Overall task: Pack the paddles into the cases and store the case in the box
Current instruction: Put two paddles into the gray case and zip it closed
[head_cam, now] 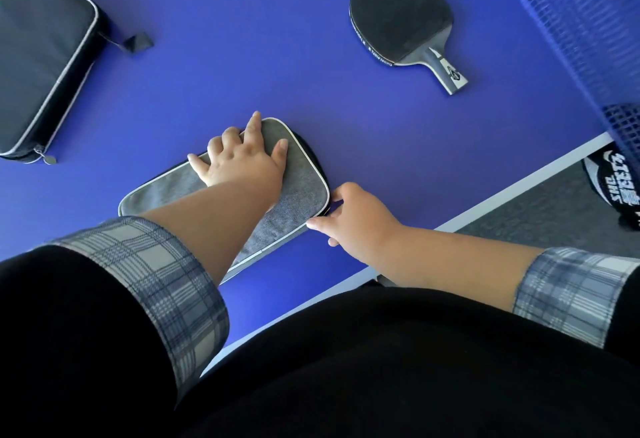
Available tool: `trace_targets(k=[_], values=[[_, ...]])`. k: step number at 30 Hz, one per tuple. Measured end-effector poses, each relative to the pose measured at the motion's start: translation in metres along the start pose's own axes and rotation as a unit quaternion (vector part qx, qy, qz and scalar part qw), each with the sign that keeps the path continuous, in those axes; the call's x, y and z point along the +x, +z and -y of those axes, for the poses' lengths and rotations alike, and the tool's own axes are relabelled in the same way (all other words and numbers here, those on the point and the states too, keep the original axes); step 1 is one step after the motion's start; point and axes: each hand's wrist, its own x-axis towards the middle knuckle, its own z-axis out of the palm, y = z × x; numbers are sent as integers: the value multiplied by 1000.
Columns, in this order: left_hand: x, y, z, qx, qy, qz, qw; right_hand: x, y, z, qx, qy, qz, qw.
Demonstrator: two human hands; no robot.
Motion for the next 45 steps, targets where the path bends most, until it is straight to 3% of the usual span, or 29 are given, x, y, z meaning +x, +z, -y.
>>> trace_targets(k=[5,13,16,19,23,29,39,43,45], values=[[1,1,1,-2,-1,1,1000,-9,4,-7,-11,-48,-33,998],[0,-1,0,-5,3,-2,1000,-5,-2,0,-64,-2,71,995],[0,0,1,-10,5,-2,1000,-4,-7,0,-207,-63,99,971],[0,0,2,-15,11,-6,1000,-2,-9,-7,-360,-124,36,924],[-1,3,5,-25,22,-15,999,16,-31,-4,-384,-124,-39,914],[-2,7,7,-25,35,-27,999,53,-49,45,-433,-132,-53,890],[-2,6,8,-47,81,-20,995,101,-38,103,-389,-142,-104,904],[17,-14,2,-103,69,8,992,105,-32,103,-298,-150,-91,938],[35,-30,-5,-143,53,67,986,109,-32,101,-232,-157,-83,956]])
